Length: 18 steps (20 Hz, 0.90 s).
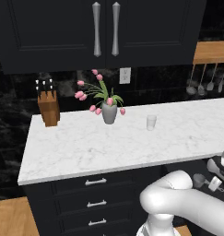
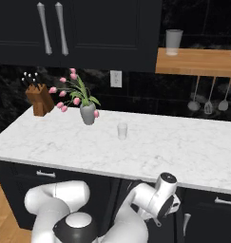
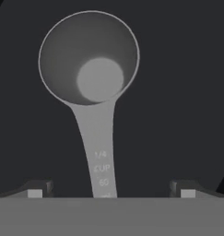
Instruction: Pick the measuring cup from the drawer and place it on the counter.
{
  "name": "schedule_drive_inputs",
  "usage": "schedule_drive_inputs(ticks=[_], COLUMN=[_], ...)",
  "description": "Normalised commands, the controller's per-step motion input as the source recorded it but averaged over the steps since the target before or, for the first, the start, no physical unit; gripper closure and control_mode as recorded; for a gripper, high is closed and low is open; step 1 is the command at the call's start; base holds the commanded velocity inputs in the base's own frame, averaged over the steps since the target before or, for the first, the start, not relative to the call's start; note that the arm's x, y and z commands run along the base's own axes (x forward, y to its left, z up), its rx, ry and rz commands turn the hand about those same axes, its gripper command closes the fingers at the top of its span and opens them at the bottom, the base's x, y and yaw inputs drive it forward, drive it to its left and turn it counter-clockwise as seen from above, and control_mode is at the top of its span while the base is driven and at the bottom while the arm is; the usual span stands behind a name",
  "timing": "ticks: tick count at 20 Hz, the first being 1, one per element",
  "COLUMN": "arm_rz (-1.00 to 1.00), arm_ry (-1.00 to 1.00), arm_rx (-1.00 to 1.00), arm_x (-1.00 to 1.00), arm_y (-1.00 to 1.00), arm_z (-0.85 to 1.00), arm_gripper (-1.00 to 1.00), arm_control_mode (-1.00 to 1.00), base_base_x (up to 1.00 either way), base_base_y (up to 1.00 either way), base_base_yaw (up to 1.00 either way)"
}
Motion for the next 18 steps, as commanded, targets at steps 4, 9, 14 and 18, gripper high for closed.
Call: schedule_drive_inputs(ticks=[4, 9, 14, 18], arm_rz=[0.07, 0.07, 0.06, 0.03], arm_ry=[0.0, 0.0, 0.0, 0.0], arm_rx=[0.0, 0.0, 0.0, 0.0], arm_x=[-0.15, -0.24, -0.09, 0.0], arm_y=[0.16, 0.15, 0.06, 0.0], arm_z=[-0.01, 0.0, -0.01, -0.01], arm_gripper=[-1.0, -1.0, -1.0, -1.0], arm_control_mode=[-1.0, -1.0, -1.0, -1.0], base_base_x=[0.0, 0.0, 0.0, 0.0], base_base_y=[0.0, 0.0, 0.0, 0.0], base_base_yaw=[0.0, 0.0, 0.0, 0.0])
